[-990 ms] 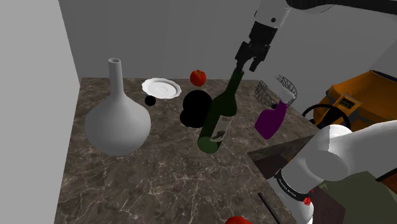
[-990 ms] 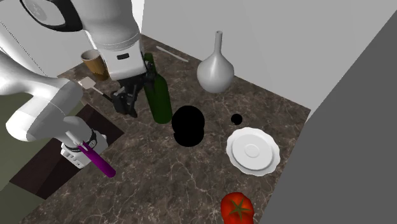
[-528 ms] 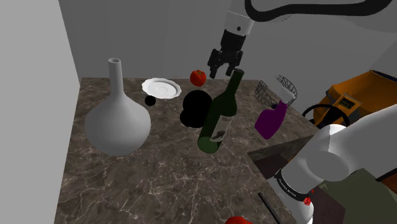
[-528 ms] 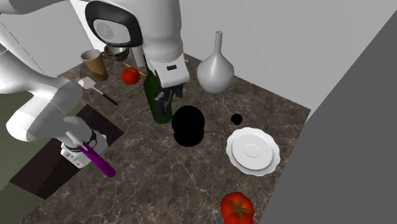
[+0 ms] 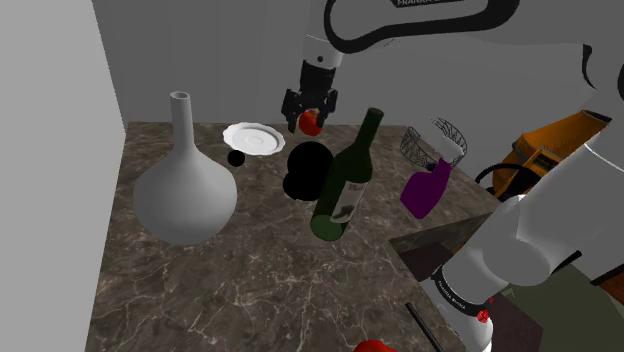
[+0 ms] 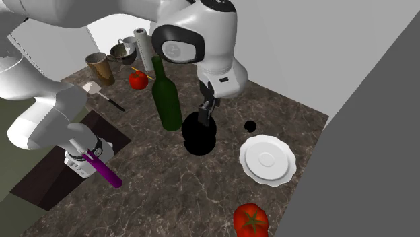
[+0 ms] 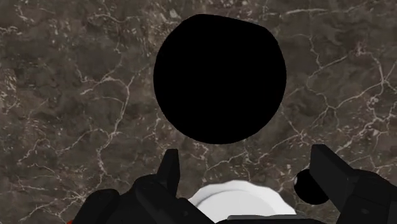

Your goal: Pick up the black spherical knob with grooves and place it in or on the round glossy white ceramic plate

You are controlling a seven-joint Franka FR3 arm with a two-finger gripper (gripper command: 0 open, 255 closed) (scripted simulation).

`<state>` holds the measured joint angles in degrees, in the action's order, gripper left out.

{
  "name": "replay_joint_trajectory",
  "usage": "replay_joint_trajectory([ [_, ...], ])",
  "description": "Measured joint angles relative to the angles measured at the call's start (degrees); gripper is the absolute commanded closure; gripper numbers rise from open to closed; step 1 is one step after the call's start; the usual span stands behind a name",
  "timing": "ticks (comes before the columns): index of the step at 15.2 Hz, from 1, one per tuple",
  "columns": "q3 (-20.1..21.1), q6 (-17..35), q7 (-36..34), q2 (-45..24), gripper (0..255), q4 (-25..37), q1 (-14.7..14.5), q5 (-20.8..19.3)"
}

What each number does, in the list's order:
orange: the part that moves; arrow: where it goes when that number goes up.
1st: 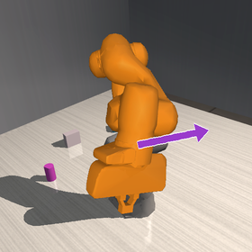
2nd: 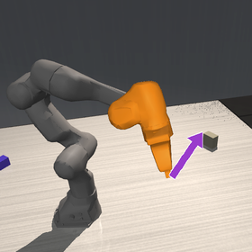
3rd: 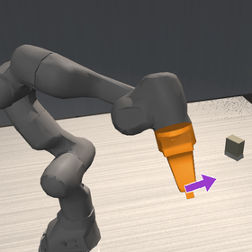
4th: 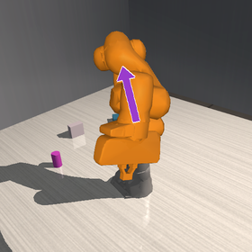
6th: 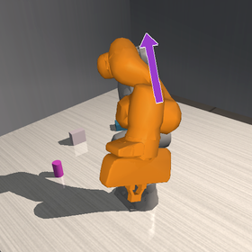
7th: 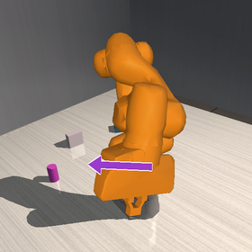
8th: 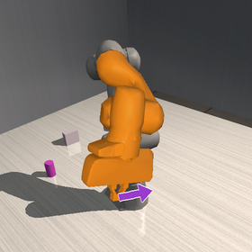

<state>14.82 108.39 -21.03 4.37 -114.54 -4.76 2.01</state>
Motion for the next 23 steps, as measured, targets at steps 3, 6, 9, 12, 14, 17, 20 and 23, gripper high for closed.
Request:
replay_joint_trajectory([
  [3, 1.1, 1.3, -2.6, -6.2, 0, 4.3, -0.8, -1.7],
  [6, 1.9, 1.5, -5.3, -13.0, 0, 10.1, -2.1, -3.6],
  [9, 2.3, 1.4, -7.9, -20.1, 0, 16.5, -3.9, -5.7],
  [12, 2.1, 0.7, -9.7, -27.6, 0, 23.9, -5.7, -7.7],
  [14, 1.9, -0.5, -10.8, -32.8, 0, 29.9, -7.2, -8.9],
  [17, 1.6, -0.7, -11.8, -37.1, 0, 34.0, -8.6, -9.8],
  [20, 1.5, 1.1, -12.0, -38.1, 0, 33.1, -8.8, -10.1],
  [23, 1.4, 2.8, -12.1, -38.5, 0, 31.8, -8.8, -10.3],
])
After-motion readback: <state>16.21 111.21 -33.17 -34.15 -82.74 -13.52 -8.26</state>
